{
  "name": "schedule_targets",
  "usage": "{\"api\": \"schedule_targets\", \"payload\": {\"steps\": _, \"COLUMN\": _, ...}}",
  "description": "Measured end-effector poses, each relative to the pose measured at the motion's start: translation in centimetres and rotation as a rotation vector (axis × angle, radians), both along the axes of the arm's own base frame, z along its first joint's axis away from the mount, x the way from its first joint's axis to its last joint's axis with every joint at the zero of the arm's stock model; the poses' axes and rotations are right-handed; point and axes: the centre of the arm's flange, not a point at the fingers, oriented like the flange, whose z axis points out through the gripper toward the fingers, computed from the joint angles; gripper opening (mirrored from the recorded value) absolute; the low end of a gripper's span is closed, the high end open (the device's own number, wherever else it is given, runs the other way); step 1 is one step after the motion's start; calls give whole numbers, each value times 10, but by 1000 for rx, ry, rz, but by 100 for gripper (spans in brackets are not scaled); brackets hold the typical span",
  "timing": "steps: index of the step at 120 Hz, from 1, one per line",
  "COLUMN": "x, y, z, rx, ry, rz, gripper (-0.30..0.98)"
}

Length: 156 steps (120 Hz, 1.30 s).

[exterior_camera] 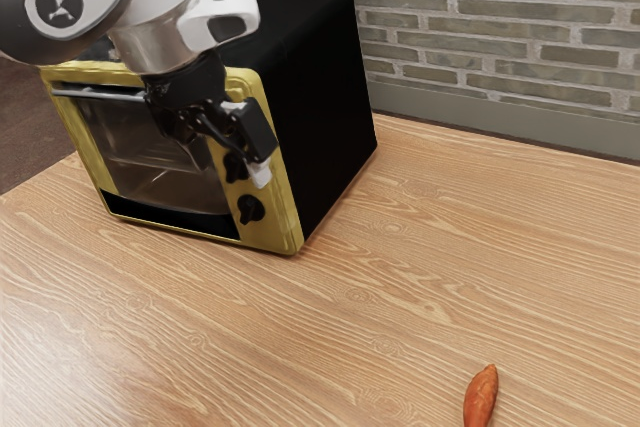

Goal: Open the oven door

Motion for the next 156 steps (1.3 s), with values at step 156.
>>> {"api": "schedule_targets", "payload": {"steps": 156, "x": -40, "y": 373, "z": -59, "rx": -430, "ry": -725, "rz": 1507, "gripper": 68}}
